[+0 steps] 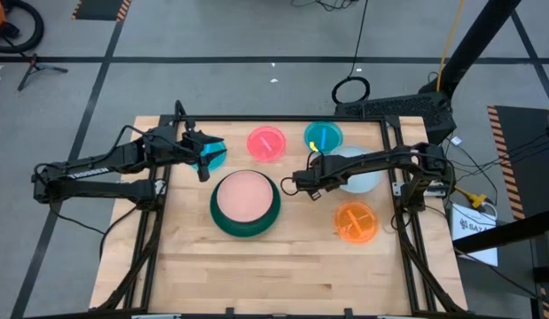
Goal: Stack plastic plates
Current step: Stack the blue plate on top of the pink plate, then stack the left light blue plate on top of the blue plate
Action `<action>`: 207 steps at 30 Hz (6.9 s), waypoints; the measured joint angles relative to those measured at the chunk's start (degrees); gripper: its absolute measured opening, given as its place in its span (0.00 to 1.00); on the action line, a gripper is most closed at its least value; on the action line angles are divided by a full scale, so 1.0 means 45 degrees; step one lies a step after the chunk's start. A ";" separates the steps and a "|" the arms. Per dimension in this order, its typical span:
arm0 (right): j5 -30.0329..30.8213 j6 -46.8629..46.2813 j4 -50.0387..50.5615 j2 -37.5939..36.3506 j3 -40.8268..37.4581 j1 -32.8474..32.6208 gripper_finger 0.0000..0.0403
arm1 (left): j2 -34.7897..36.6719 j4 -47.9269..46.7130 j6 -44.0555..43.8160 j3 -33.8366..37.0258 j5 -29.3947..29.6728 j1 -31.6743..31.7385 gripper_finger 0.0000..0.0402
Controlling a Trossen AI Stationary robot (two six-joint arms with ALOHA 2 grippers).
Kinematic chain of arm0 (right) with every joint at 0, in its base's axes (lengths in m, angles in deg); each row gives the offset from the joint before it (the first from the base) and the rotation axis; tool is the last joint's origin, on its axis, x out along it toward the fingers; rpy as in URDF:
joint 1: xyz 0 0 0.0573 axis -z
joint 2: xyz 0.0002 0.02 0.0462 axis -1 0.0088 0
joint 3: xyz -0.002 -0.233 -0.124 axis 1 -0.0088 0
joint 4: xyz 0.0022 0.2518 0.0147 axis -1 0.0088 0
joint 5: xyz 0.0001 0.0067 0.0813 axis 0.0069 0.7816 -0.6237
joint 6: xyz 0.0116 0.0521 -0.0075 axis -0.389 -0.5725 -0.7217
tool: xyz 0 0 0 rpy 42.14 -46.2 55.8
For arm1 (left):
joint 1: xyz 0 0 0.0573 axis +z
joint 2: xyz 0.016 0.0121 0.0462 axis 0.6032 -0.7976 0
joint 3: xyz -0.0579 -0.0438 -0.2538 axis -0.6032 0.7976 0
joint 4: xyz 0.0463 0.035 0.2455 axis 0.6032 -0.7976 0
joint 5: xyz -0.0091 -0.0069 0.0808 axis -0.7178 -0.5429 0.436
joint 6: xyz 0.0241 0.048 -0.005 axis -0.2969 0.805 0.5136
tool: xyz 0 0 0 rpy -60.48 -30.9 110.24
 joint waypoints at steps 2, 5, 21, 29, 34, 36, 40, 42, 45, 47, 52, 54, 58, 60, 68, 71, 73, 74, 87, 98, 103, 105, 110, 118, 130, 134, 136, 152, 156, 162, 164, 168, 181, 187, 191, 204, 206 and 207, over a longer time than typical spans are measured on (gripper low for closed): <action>0.0022 0.0258 0.0031 0.0000 0.0423 -0.0219 0.02 | 0.0000 0.0000 -0.0004 0.0000 0.0000 -0.0004 0.40; 0.0062 0.0692 -0.0061 0.0000 0.1030 -0.0568 0.02 | 0.0002 -0.0002 -0.0019 0.0000 0.0000 0.0000 0.40; 0.0089 0.7708 -0.4409 0.0000 0.2625 -0.2071 0.01 | 0.0001 -0.0015 -0.0087 0.0000 0.0000 -0.0003 0.40; 0.0035 1.3246 -0.8173 0.0000 0.2625 -0.2538 0.01 | 0.0000 -0.0015 -0.0141 -0.0005 0.0000 0.0000 0.40; -0.0814 1.4423 -0.9508 0.0190 0.2639 -0.2650 0.01 | 0.0000 -0.0010 -0.0155 -0.0005 0.0000 0.0000 0.40; -0.1255 1.4557 -0.9606 0.0377 0.2639 -0.2704 0.01 | 0.0000 -0.0010 -0.0182 -0.0005 0.0000 -0.0005 0.40; -0.1689 1.5062 -1.0198 0.0895 0.2636 -0.2770 0.01 | 0.0005 -0.0008 -0.0228 -0.0005 0.0000 -0.0014 0.40; -0.1985 1.5339 -1.0646 0.1155 0.2630 -0.2775 0.01 | 0.0000 -0.0005 -0.0228 -0.0010 0.0000 -0.0024 0.40; -0.2380 1.5457 -1.0955 0.1416 0.2630 -0.2780 0.01 | 0.0005 0.0000 -0.0228 -0.0010 0.0000 -0.0036 0.40; -0.2369 1.5628 -1.1207 0.1589 0.2630 -0.2785 0.01 | 0.0000 0.0000 -0.0228 -0.0010 -0.0002 -0.0036 0.40; -0.2349 1.5666 -1.1221 0.1797 0.2630 -0.2775 0.03 | 0.0000 0.0002 -0.0228 -0.0010 0.0000 -0.0034 0.40; -0.2349 1.5662 -1.1228 0.1792 0.2630 -0.2775 0.03 | 0.0004 0.0005 -0.0228 -0.0010 0.0000 -0.0034 0.40; -0.2372 1.5666 -1.1277 0.1787 0.2630 -0.2780 0.03 | 0.0005 0.0005 -0.0244 -0.0010 0.0000 -0.0034 0.40; -0.2663 1.5667 -1.1334 0.1787 0.2630 -0.2775 0.03 | 0.0004 0.0004 -0.0293 -0.0010 0.0000 -0.0034 0.40; -0.3019 1.5966 -1.1363 0.1787 0.2630 -0.2780 0.04 | 0.0000 0.0003 -0.0792 -0.0010 0.0000 -0.0038 0.40; -0.3015 1.5992 -1.1347 0.1787 0.2630 -0.2780 0.04 | 0.0001 -0.0007 -0.1140 -0.0010 0.0000 -0.0044 0.40; -0.3015 1.6093 -1.1338 0.1787 0.2630 -0.2780 0.04 | 0.0000 -0.0119 -0.1395 -0.0010 0.0000 -0.0044 0.40; -0.3019 1.6203 -1.1338 0.1787 0.2630 -0.2780 0.04 | 0.0000 -0.0215 -0.1502 -0.0010 0.0000 -0.0044 0.40; -0.2974 1.6356 -1.1319 0.1770 0.2630 -0.2770 0.31 | 0.0000 -0.1209 -0.3237 -0.0010 0.0005 -0.0920 0.40; -0.2426 1.6233 -0.9358 0.1670 0.2630 -0.2724 0.39 | -0.0058 -0.1797 -0.4606 -0.0010 0.0092 -0.1945 0.40; -0.1961 1.5778 -0.7760 0.1283 0.2630 -0.2500 0.36 | -0.0584 -0.1712 -0.5214 -0.0010 0.0663 -0.2302 0.40; -0.1970 1.5399 -0.7221 0.1084 0.2629 -0.2388 0.35 | -0.0923 -0.1772 -0.5440 -0.0010 0.0866 -0.2385 0.40; -0.1967 1.5204 -0.7154 0.0209 0.1933 -0.2244 0.32 | -0.1904 -0.1856 -0.5922 -0.0005 0.1261 -0.2370 0.40; -0.1964 1.5603 -0.9704 -0.1824 -0.0582 -0.1913 0.30 | -0.3484 -0.1943 -0.6288 -0.0005 0.1654 -0.2240 0.40; -0.1961 1.5910 -1.0918 -0.4839 -0.2377 -0.0872 0.30 | -0.5230 -0.4526 -0.7128 -0.0943 0.1666 0.0015 0.40; -0.1964 1.5898 -1.0998 -0.5467 -0.2667 -0.0658 0.30 | -0.5737 -0.5372 -0.6435 -0.1575 0.1668 0.1303 0.40; -0.1951 1.5786 -1.0993 -0.5660 -0.2743 -0.0569 0.30 | -0.6001 -0.5668 -0.5905 -0.1836 0.1633 0.2061 0.40; -0.1965 1.5686 -1.1618 -0.6426 -0.3675 -0.0238 0.30 | -0.9363 -0.6169 -0.3687 -0.2519 0.1281 0.7594 0.40; -0.1975 1.5304 -1.0966 -0.6420 -0.3675 -0.0225 0.30 | -0.9843 -0.6065 -0.3321 -0.2521 0.0914 0.8194 0.40; -0.1975 1.5231 -1.1022 -0.6411 -0.3675 -0.0225 0.30 | -1.0212 -0.5831 -0.3133 -0.2521 0.0862 0.8883 0.40; -0.1975 1.5173 -1.1022 -0.6411 -0.3675 -0.0229 0.30 | -1.0374 -0.5822 -0.3134 -0.2521 0.0860 0.9072 0.40; -0.1980 1.5132 -1.1022 -0.6411 -0.3675 -0.0230 0.30 | -1.0577 -0.5729 -0.3115 -0.2521 0.0579 0.9238 0.40; -0.1975 1.5009 -1.1017 -0.6411 -0.3670 -0.0230 0.30 | -1.0564 -0.5683 -0.3492 -0.2535 -0.0207 0.8777 0.40; -0.1975 1.5025 -1.1008 -0.6411 -0.3670 -0.0230 0.30 | -1.0564 -0.5726 -0.3701 -0.2535 -0.0374 0.7653 0.40; -0.1975 1.5025 -1.1003 -0.6411 -0.3670 -0.0230 0.30 | -1.0564 -0.5801 -0.3716 -0.2535 -0.0427 0.7037 0.40; -0.1975 1.5025 -1.0982 -0.6411 -0.3665 -0.0235 0.30 | -1.1217 -0.5909 -0.3716 -0.2535 -0.0367 0.6358 0.40; -0.1975 1.5025 -1.0983 -0.6411 -0.3665 -0.0230 0.30 | -1.1420 -0.5839 -0.3706 -0.2535 -0.0354 0.6358 0.40; -0.1975 1.5025 -1.0983 -0.6411 -0.3665 -0.0234 0.30 | -1.1531 -0.5781 -0.3701 -0.2535 -0.0350 0.6354 0.40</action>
